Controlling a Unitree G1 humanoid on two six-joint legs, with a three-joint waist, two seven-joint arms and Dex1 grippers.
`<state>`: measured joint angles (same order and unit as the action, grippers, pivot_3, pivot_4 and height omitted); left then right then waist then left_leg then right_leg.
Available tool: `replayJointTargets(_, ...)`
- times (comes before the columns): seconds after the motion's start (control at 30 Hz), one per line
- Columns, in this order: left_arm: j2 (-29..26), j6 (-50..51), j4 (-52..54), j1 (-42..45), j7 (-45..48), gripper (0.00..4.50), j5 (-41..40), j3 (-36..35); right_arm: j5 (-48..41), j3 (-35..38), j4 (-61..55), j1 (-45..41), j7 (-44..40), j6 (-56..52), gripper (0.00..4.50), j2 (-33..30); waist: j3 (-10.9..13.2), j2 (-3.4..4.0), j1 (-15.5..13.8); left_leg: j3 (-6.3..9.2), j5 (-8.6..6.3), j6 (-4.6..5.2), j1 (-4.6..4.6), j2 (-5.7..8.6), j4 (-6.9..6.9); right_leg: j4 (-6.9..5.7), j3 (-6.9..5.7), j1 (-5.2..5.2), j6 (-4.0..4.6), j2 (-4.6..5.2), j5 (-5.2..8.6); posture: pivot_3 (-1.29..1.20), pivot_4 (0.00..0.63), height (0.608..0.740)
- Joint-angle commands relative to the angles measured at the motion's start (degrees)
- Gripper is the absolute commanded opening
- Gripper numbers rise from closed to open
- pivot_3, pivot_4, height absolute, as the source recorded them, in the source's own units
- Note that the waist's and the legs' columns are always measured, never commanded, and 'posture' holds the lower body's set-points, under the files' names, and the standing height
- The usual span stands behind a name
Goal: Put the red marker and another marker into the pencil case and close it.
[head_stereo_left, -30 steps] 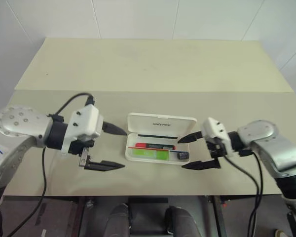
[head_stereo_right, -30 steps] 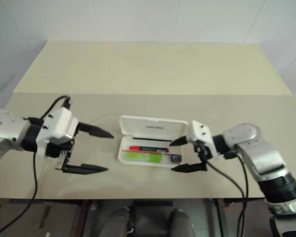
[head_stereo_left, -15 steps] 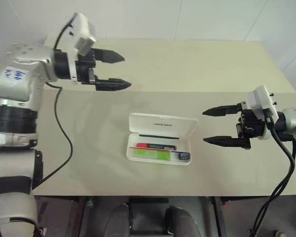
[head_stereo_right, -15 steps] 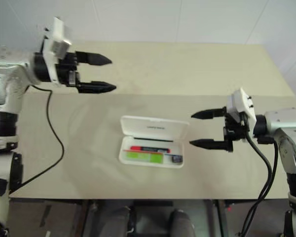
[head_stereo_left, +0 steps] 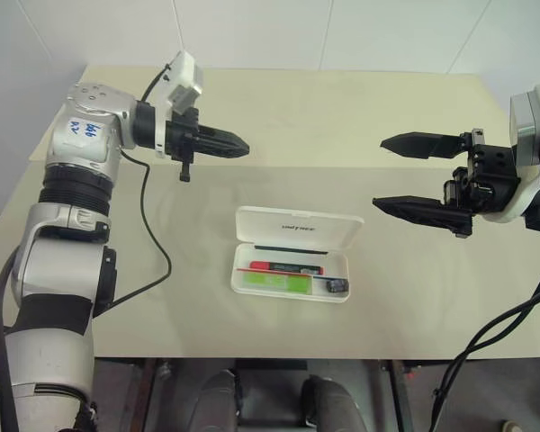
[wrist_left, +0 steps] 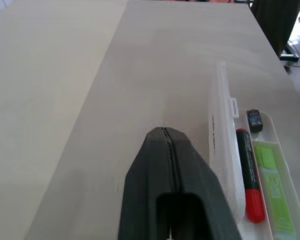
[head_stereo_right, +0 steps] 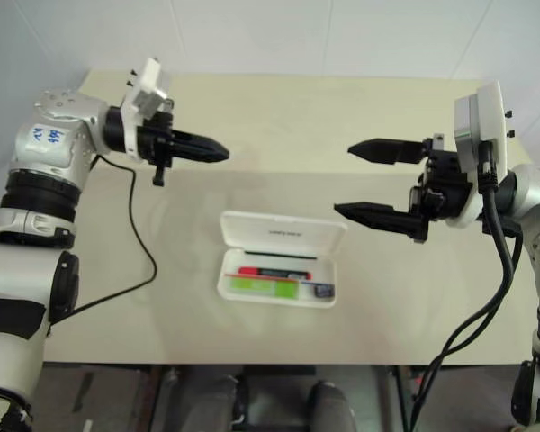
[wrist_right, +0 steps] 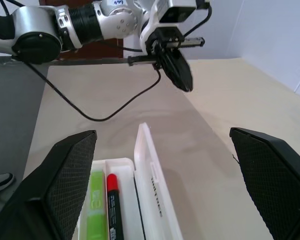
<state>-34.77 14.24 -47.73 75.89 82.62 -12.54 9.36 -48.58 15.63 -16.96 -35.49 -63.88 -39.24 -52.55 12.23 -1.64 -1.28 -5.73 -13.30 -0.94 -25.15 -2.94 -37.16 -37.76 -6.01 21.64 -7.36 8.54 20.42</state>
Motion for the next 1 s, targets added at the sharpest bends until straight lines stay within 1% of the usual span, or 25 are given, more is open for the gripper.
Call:
replayJointTargets(0.03,1.15,-3.00,-0.41,-0.07,-0.04,0.04,2.76,0.51,-0.58,1.97,-1.99,0.41,-0.09,0.23,4.50,-2.13,0.00,0.00,-0.03,0.00,0.00,0.00,0.00,0.00,-0.01,-0.01,0.00,0.00,0.00,0.00,0.00,0.00,0.150,0.740)
replayJointTargets(0.2,2.55,-3.48,3.56,-3.20,5.03,0.04,2.93,1.38,-0.46,2.88,-2.40,1.63,-0.53,0.76,4.50,-3.48,0.00,0.00,-0.04,0.00,0.00,0.00,0.01,0.00,-0.02,-0.01,-0.01,-0.02,-0.01,0.00,0.00,0.00,0.150,0.740)
replayJointTargets(0.3,2.59,-3.01,5.05,-4.03,6.03,0.04,2.86,1.12,-0.58,3.01,-2.43,1.88,-0.54,0.95,4.50,-3.76,0.00,0.00,0.13,0.02,0.00,0.00,0.01,-0.01,-0.01,-0.02,-0.01,-0.01,0.00,0.00,0.00,0.00,0.150,0.740)
replayJointTargets(0.33,2.41,-2.10,8.01,-6.50,6.11,0.04,2.95,1.89,-0.31,3.07,-2.26,2.11,-0.65,1.39,4.50,-3.88,0.00,0.00,0.16,0.02,0.00,0.00,0.01,-0.01,-0.01,-0.02,-0.01,-0.01,0.00,0.00,0.00,0.00,0.150,0.740)
replayJointTargets(0.43,1.76,0.06,15.34,-11.78,6.06,0.04,3.04,3.32,0.32,3.21,-1.55,2.53,-1.02,2.22,4.50,-4.15,-0.01,0.01,0.15,0.02,0.00,0.00,0.05,-0.01,0.00,-0.02,0.02,-0.04,0.00,0.01,0.00,0.00,0.150,0.740)
replayJointTargets(0.53,0.35,3.63,22.00,-14.91,6.08,0.04,1.48,2.75,1.21,2.97,-0.38,2.61,-1.70,3.09,4.50,-4.40,-0.01,0.01,0.15,0.04,0.00,0.00,0.04,-0.01,-0.04,-0.06,0.02,-0.04,0.00,0.00,0.00,0.00,0.150,0.740)
replayJointTargets(0.73,-2.24,5.41,30.03,-19.81,3.45,0.04,2.97,3.90,2.07,2.03,0.59,1.96,-2.16,4.18,4.50,-3.83,-0.01,0.02,0.04,0.05,0.00,0.00,0.04,-0.01,-0.01,-0.01,0.01,-0.05,0.00,0.01,0.00,0.00,0.150,0.740)
replayJointTargets(0.9,-3.01,5.23,32.41,-21.79,2.24,0.04,4.24,4.66,2.50,1.71,1.16,1.69,-2.51,4.74,4.50,-3.75,-0.01,0.02,-0.06,0.06,0.00,0.00,0.04,-0.01,-0.07,-0.05,0.01,-0.06,0.00,0.00,0.00,0.00,0.150,0.740)
replayJointTargets(1.0,-3.54,4.35,37.95,-25.64,1.02,0.04,5.51,6.22,2.78,1.56,1.44,1.50,-2.75,4.97,4.50,-3.70,-0.01,0.02,-0.03,0.05,0.00,0.00,0.04,-0.01,-0.03,-0.01,0.01,-0.06,0.00,0.01,0.00,0.00,0.150,0.740)
